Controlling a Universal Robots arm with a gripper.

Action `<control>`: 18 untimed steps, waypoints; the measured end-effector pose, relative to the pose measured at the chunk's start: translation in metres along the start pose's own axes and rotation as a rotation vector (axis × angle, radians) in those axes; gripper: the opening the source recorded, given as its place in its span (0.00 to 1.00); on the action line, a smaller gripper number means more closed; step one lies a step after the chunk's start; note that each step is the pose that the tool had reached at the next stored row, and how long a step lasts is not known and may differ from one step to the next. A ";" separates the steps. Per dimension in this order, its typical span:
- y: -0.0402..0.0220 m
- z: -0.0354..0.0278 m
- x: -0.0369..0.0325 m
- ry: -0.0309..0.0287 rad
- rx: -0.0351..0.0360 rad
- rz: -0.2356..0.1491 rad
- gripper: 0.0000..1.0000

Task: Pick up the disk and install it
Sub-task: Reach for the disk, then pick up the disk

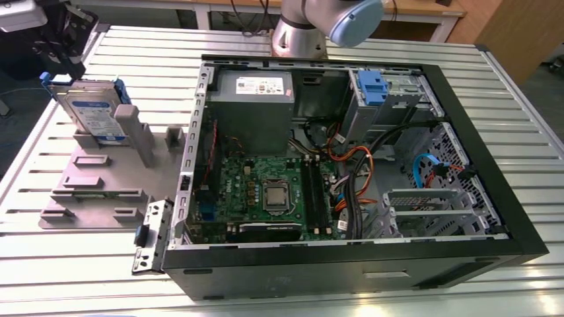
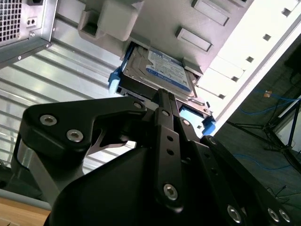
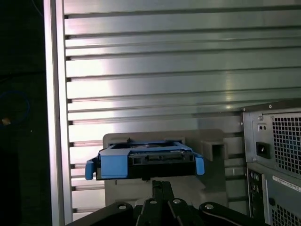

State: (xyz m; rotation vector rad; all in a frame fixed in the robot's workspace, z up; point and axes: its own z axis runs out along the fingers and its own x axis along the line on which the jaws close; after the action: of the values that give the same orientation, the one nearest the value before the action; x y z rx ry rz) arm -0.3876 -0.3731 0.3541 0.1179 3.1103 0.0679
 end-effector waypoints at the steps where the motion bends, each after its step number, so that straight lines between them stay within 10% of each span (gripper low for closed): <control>1: 0.0006 0.0015 0.0007 0.0000 0.0000 0.000 0.11; 18: 0.0075 0.0151 0.0099 0.0000 0.0000 0.000 0.11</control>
State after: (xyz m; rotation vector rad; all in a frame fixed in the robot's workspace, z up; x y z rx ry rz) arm -0.3965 -0.3643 0.3391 0.1178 3.1103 0.0679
